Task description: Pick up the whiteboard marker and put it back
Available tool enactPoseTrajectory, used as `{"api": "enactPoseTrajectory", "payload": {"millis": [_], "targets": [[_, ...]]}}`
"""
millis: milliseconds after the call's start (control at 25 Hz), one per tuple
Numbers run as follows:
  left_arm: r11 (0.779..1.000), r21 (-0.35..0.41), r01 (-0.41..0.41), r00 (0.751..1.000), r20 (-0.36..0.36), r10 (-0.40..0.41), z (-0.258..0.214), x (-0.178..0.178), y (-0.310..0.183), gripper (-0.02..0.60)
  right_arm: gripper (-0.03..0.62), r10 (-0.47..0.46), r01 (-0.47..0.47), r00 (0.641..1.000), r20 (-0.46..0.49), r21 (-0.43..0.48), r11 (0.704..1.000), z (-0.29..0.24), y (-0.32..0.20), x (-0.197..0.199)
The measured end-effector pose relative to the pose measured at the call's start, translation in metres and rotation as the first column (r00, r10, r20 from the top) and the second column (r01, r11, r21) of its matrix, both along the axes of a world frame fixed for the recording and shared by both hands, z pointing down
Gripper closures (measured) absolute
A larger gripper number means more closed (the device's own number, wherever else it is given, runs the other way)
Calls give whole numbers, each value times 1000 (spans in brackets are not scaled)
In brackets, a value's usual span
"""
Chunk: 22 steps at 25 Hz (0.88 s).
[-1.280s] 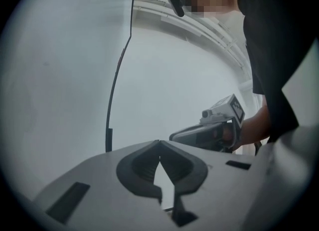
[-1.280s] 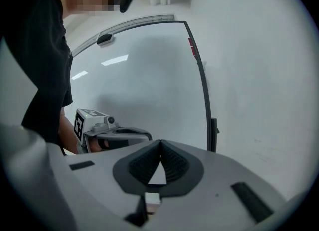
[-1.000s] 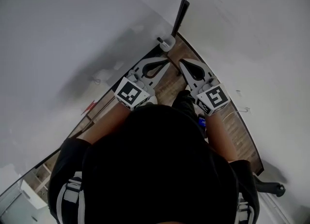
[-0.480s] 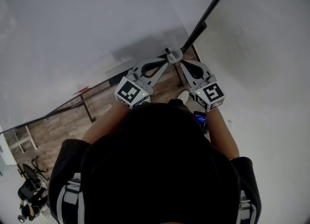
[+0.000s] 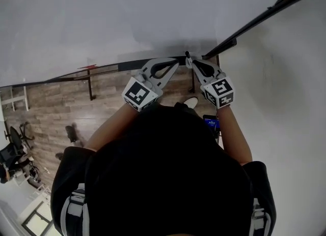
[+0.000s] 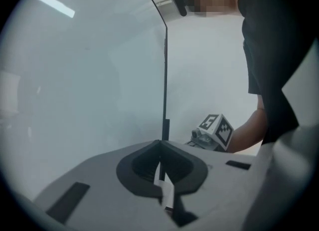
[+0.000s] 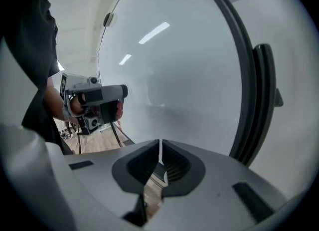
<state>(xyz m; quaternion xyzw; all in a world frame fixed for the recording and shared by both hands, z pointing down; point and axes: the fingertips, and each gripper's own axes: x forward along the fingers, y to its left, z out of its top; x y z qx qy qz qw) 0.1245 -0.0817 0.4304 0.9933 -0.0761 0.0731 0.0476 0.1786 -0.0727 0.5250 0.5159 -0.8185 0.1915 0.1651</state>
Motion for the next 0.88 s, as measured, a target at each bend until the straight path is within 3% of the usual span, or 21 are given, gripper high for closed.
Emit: {"api": "enactPoseTrajectory", "payload": {"millis": [240, 720, 880], "targets": [[994, -3, 105, 994, 14, -105, 10, -4, -1, 578, 542, -114, 111, 993, -18, -124, 986, 38, -7, 4], [975, -4, 220, 975, 12, -220, 16, -6, 21, 578, 480, -188, 181, 982, -28, -169, 969, 70, -19, 3], [969, -1, 246, 969, 13, -246, 13, -14, 28, 578, 477, -176, 165, 983, -51, -171, 971, 80, -28, 4]]}}
